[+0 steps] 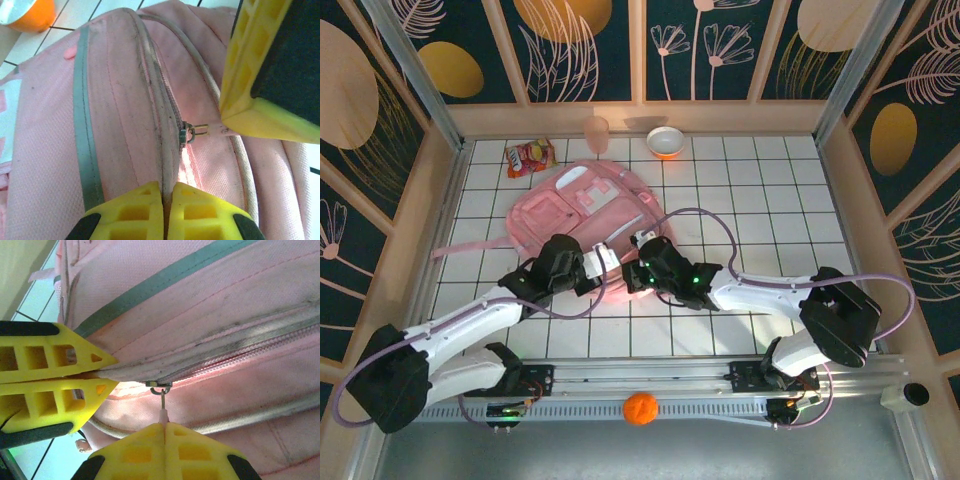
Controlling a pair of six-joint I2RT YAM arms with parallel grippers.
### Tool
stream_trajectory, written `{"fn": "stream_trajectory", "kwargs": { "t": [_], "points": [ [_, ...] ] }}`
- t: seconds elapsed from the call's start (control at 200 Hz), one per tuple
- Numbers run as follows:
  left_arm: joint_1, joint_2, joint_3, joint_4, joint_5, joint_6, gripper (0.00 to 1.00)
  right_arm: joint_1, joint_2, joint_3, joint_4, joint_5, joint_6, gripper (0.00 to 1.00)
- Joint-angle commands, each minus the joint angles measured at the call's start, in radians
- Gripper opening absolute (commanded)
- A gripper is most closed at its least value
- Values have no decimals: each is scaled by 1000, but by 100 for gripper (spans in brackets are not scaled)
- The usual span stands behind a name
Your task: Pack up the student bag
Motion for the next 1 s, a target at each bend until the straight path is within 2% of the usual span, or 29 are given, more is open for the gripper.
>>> {"fn": "stream_trajectory", "kwargs": {
  "t": [0.0,0.265,0.465,0.49,0.545,0.616,0.751,0.866,0.991],
  "points": [
    [6,-55,0,56,49,-43,0,-5,18,23,-16,6,-20,0],
    [6,-78,10,61,93,-56,0,-10,51,47,-4,-8,-34,22],
    [7,-92,27,56,121,-53,0,-23,69,53,5,-3,-38,27],
    [5,-95,27,57,121,-53,0,-27,71,56,3,-4,-41,23],
    [5,-99,26,50,107,-49,0,-34,73,62,-7,-2,-48,9],
    [7,-102,17,30,63,-34,0,-45,63,64,-38,16,-52,0],
    [22,-121,-9,-13,-24,2,0,-86,-5,19,-111,30,-66,0],
    [62,-146,-15,-72,-27,13,0,-155,-93,-39,-153,24,-88,0],
    [79,-173,-33,-101,-17,13,0,-243,-135,-91,-111,-36,-115,0]
  ]
}}
